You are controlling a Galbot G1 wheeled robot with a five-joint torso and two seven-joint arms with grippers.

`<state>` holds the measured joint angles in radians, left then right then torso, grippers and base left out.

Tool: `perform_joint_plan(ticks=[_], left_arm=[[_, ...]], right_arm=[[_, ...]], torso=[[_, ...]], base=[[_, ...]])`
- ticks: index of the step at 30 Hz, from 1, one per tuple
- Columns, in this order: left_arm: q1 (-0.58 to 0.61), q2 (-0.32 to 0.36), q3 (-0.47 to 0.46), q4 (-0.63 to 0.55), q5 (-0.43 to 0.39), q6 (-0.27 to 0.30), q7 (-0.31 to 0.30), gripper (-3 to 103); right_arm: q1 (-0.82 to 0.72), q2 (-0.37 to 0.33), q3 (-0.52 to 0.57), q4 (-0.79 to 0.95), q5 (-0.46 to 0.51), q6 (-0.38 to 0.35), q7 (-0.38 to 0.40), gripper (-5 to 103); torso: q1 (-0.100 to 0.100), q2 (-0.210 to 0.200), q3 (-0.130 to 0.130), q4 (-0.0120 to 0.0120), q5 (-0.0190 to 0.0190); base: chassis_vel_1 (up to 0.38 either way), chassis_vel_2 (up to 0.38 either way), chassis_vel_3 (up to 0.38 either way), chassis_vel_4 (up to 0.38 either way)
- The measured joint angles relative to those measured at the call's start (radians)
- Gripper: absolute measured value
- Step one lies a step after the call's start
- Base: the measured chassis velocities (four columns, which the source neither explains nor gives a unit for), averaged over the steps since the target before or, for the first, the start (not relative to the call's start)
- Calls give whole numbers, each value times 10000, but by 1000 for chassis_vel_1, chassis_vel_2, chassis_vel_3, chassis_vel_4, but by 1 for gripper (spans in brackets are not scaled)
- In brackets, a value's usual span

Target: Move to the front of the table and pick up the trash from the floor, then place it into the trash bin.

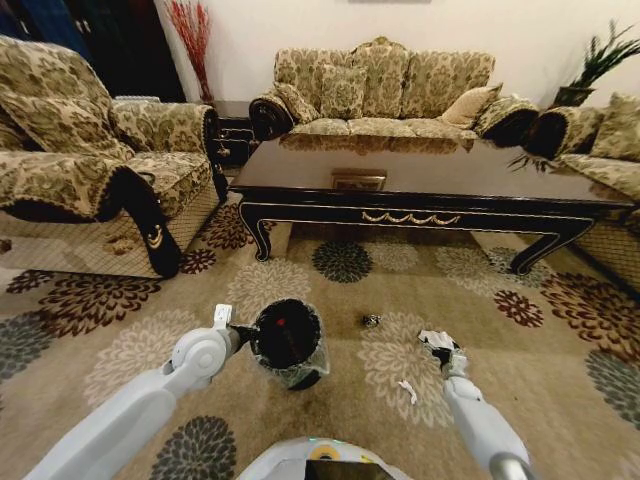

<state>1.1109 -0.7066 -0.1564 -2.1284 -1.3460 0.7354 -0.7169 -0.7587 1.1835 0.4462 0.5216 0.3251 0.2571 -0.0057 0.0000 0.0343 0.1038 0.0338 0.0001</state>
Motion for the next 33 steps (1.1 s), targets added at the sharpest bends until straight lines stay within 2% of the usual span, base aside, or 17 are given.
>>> perform_joint_plan(ticks=[3, 7, 9, 10, 12, 14, 15, 16, 18, 22, 24, 27, 28, 30, 33], left_arm=[[-3, 5, 14, -2, -6, 0, -7, 2], [52, 54, -28, -69, -12, 0, -16, 2], [76, 78, -69, -94, -19, 0, -16, 2], [110, 96, -120, -113, -23, 0, -16, 2], [132, 109, -147, -121, -23, 0, -16, 2], [164, 109, -155, -129, -19, 0, -20, 2], [164, 109, -155, -129, -19, 0, -20, 2], [170, 92, -139, -134, -6, 0, -39, 2], [173, 73, -126, -136, -3, 0, -45, 2], [173, 11, -101, -151, 8, 0, -75, 2], [173, 10, -100, -156, 8, 0, -80, 2], [187, 9, -109, -163, 11, 0, -85, 2], [187, 9, -109, -163, 11, 0, -85, 2], [228, -11, -138, -174, 28, 0, -87, 2], [276, -38, -152, -185, 52, 0, -88, 2]], right_arm=[[323, 45, -41, -287, 103, -80, -115, 103], [494, 155, -51, -562, 278, -453, -144, 84], [432, 148, -54, -523, 366, -557, -143, 84], [354, 134, -58, -491, 467, -654, -153, 74], [321, 127, -53, -474, 517, -691, -169, 74], [255, 105, -16, -467, 570, -733, -184, 62], [255, 105, -16, -467, 570, -733, -184, 62], [170, 88, 23, -406, 582, -742, -185, 51], [112, 78, 46, -344, 598, -756, -183, 51], [-118, 9, 140, -97, 681, -825, -148, 30], [-169, -11, 154, -45, 703, -841, -135, 30], [-401, -128, 163, 261, 865, -942, -57, 14], [-401, -128, 163, 261, 865, -942, -57, 14], [-620, -201, 164, 558, 940, -996, 21, 3], [-876, -253, 164, 944, 1055, -1065, 69, 2]], torso=[[0, 0, 0, 5, -1], [0, 0, 0, 3, 1], [0, 0, 0, 2, -1], [0, 0, 0, -3, 1], [0, 0, -1, -1, 1], [0, 0, -1, 6, 0], [0, 0, -1, 6, 0], [0, 1, -2, 7, 0], [0, 0, -1, 7, 0], [0, 0, -1, -1, -1], [0, 0, -1, -1, 0], [0, 0, -1, -1, 0], [0, 0, -1, -1, 0], [0, 0, 0, -5, 0], [0, 0, -1, -1, 0]], base=[[0, 0, 0, 0], [0, 0, 0, 0], [0, 0, 0, 0], [0, 0, 0, 0], [0, 0, 0, 0], [0, 0, 0, 0], [0, 0, 0, 0], [0, 0, 0, 0], [0, 0, 0, 0], [0, 0, 0, 0], [0, 0, 0, 0], [0, 0, 0, 0], [0, 0, 0, 0], [0, 0, 0, 0], [0, 0, 0, 0]])
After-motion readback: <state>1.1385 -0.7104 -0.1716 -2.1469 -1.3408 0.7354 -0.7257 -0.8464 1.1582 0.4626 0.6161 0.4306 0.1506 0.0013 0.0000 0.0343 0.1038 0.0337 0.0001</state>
